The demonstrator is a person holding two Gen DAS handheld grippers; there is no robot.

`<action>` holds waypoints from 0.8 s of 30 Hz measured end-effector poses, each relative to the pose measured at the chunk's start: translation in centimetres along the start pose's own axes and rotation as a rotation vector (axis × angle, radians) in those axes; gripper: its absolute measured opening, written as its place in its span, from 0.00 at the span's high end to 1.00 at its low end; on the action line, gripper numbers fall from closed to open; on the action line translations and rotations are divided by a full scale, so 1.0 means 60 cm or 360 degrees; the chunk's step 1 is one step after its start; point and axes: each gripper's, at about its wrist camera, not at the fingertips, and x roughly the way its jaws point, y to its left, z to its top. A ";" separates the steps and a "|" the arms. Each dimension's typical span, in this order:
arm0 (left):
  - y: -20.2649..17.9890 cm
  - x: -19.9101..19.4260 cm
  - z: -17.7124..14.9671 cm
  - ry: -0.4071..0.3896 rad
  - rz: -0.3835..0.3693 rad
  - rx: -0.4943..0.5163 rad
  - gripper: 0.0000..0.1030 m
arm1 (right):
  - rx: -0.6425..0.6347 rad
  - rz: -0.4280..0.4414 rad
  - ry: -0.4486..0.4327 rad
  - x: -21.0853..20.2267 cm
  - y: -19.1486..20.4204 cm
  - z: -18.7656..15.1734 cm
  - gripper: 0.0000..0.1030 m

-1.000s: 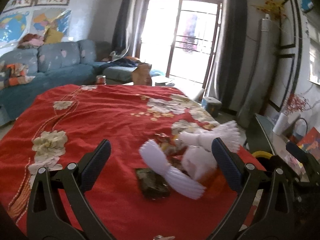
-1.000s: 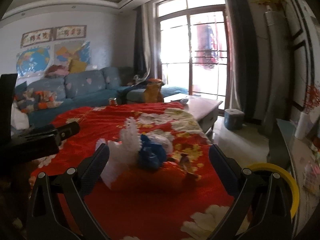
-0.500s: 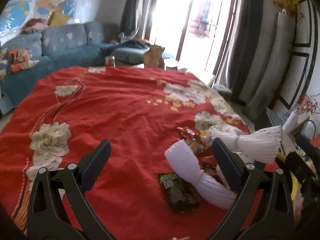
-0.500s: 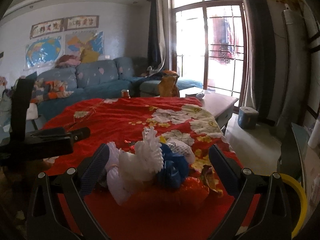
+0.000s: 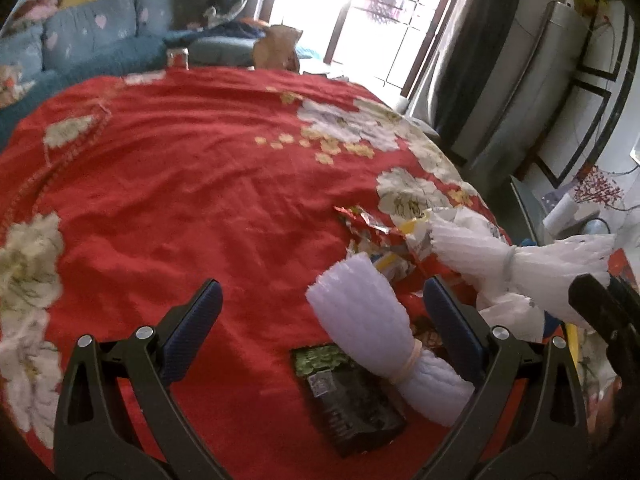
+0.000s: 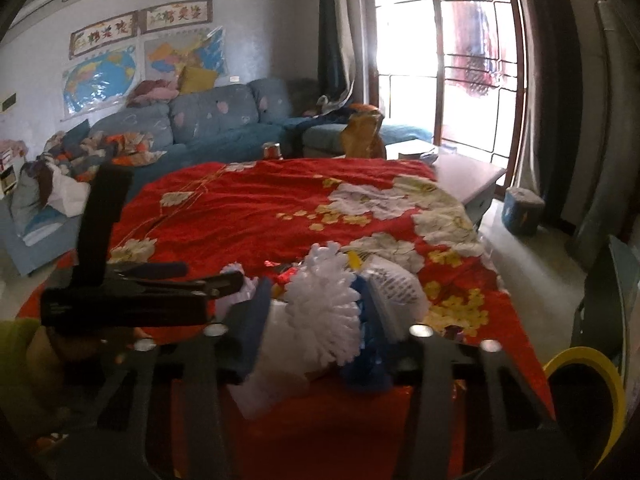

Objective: Collect trash
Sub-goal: 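Close the left tool on a white plastic glove while the right tool grasps another glove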

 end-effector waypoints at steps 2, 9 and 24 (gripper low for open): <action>0.003 0.007 -0.003 0.0018 -0.0055 -0.0030 0.10 | 0.0008 0.0023 -0.0015 -0.004 0.001 0.000 0.81; 0.002 0.009 -0.011 0.0072 -0.0165 -0.0075 0.21 | 0.0066 0.0098 -0.0077 -0.022 -0.005 0.007 0.83; -0.027 -0.035 -0.010 -0.0053 -0.0148 0.0016 0.75 | 0.0217 0.0045 -0.0202 -0.067 -0.038 0.004 0.83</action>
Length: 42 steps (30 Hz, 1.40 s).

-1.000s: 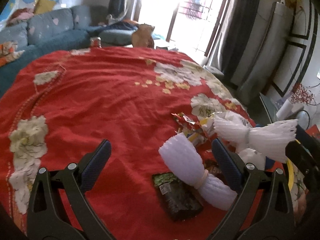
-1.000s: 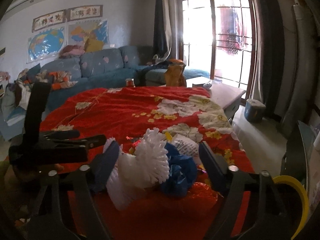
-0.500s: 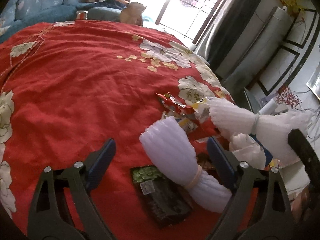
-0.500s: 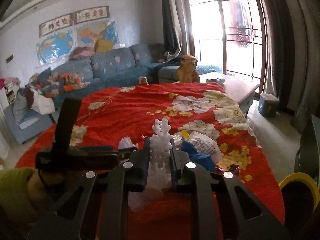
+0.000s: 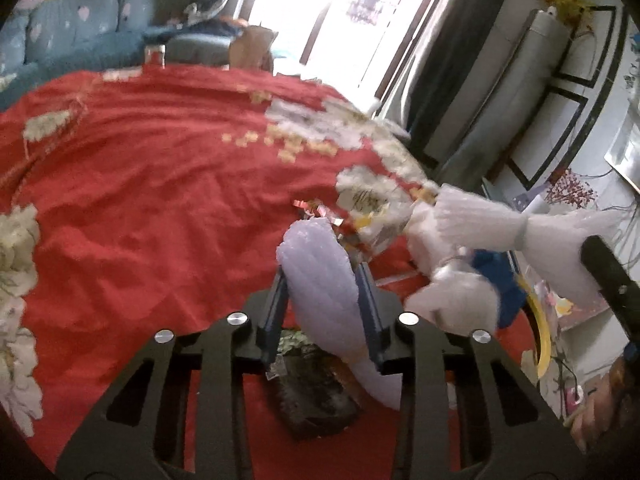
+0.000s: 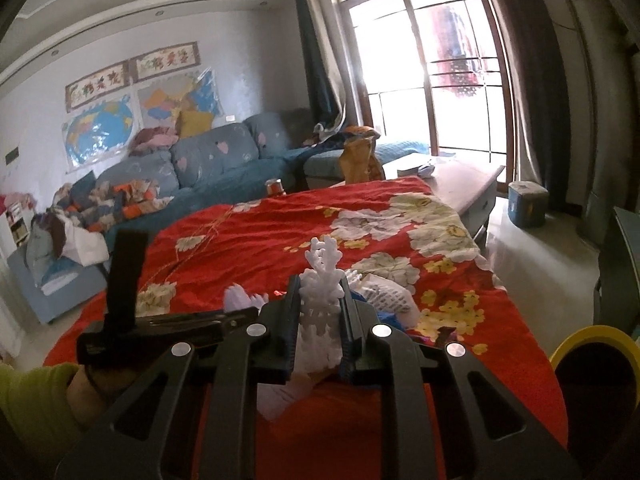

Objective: Collect trash
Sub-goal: 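Close the left tool on a white plastic glove while the right tool grasps another glove, then carry both held white gloves over to the yellow-rimmed bin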

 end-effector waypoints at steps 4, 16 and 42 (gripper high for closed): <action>-0.018 -0.041 0.015 -0.0132 0.0024 0.0072 0.77 | 0.0041 0.0001 -0.0041 -0.016 -0.010 0.005 0.83; -0.088 -0.124 0.042 -0.0332 -0.0053 0.0228 0.77 | 0.0124 -0.0061 -0.0153 -0.060 -0.050 0.008 0.83; -0.270 -0.079 0.021 -0.0340 -0.0211 0.0474 0.77 | 0.0334 -0.0378 -0.0258 -0.155 -0.184 -0.031 0.83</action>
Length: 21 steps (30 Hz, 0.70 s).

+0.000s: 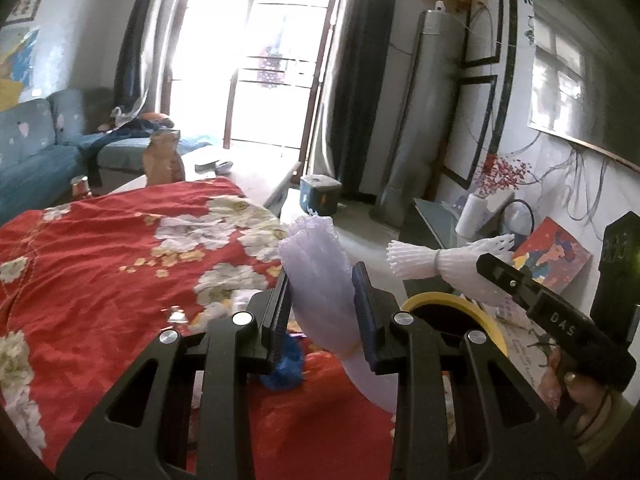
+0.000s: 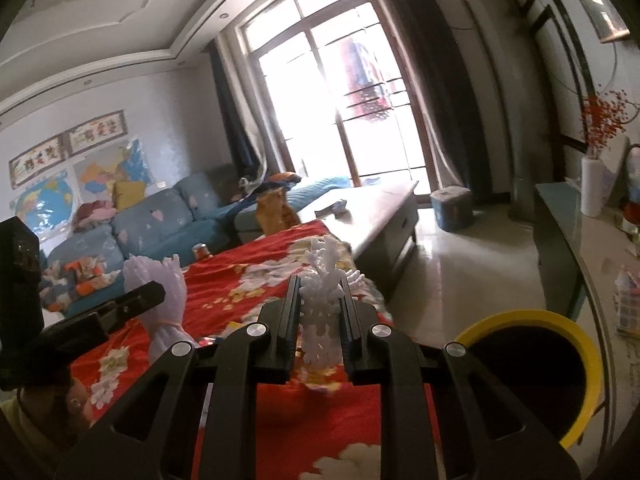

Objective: Collect trash
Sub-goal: 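Carry both held white gloves over to the yellow-rimmed bin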

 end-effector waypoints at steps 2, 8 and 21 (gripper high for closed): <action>-0.014 0.008 -0.001 0.0006 -0.0013 0.0021 0.77 | 0.0022 -0.0027 0.0001 -0.004 -0.016 -0.001 0.83; -0.053 0.037 -0.002 0.0034 -0.0048 0.0071 0.77 | 0.0108 -0.0123 -0.0001 -0.016 -0.067 -0.003 0.83; -0.150 0.102 -0.013 0.0100 -0.0140 0.0197 0.77 | 0.0272 -0.0279 0.0066 -0.024 -0.156 -0.005 0.83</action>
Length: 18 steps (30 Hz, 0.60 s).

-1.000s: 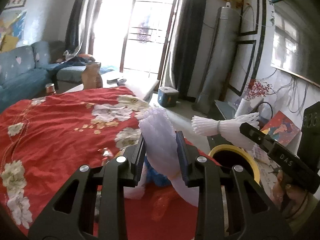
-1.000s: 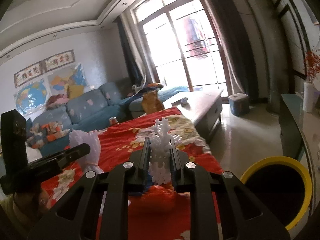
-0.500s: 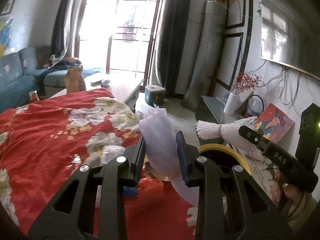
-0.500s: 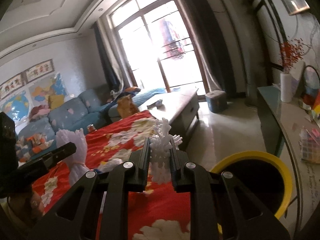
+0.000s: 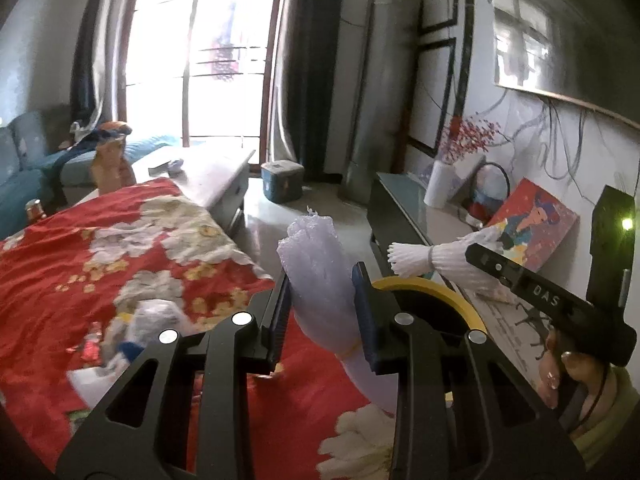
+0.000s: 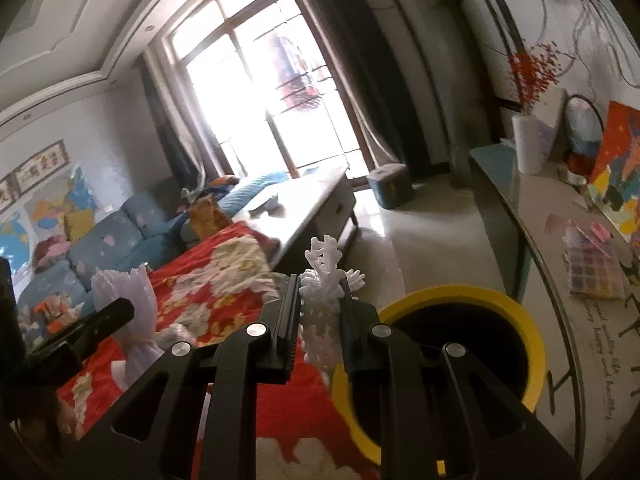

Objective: Collect trash
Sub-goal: 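Carry both held white gloves over to the yellow-rimmed bin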

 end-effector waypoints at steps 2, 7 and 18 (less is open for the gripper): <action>-0.015 0.013 -0.001 0.0011 -0.0015 0.0016 0.76 | 0.0023 -0.0033 0.0008 0.002 -0.014 0.001 0.83; -0.047 0.050 -0.008 0.0046 -0.0050 0.0043 0.76 | 0.0084 -0.0110 0.0050 0.007 -0.053 -0.004 0.83; -0.103 0.141 -0.034 0.0163 -0.0062 0.0120 0.76 | 0.0193 -0.0160 0.0201 0.040 -0.116 -0.019 0.81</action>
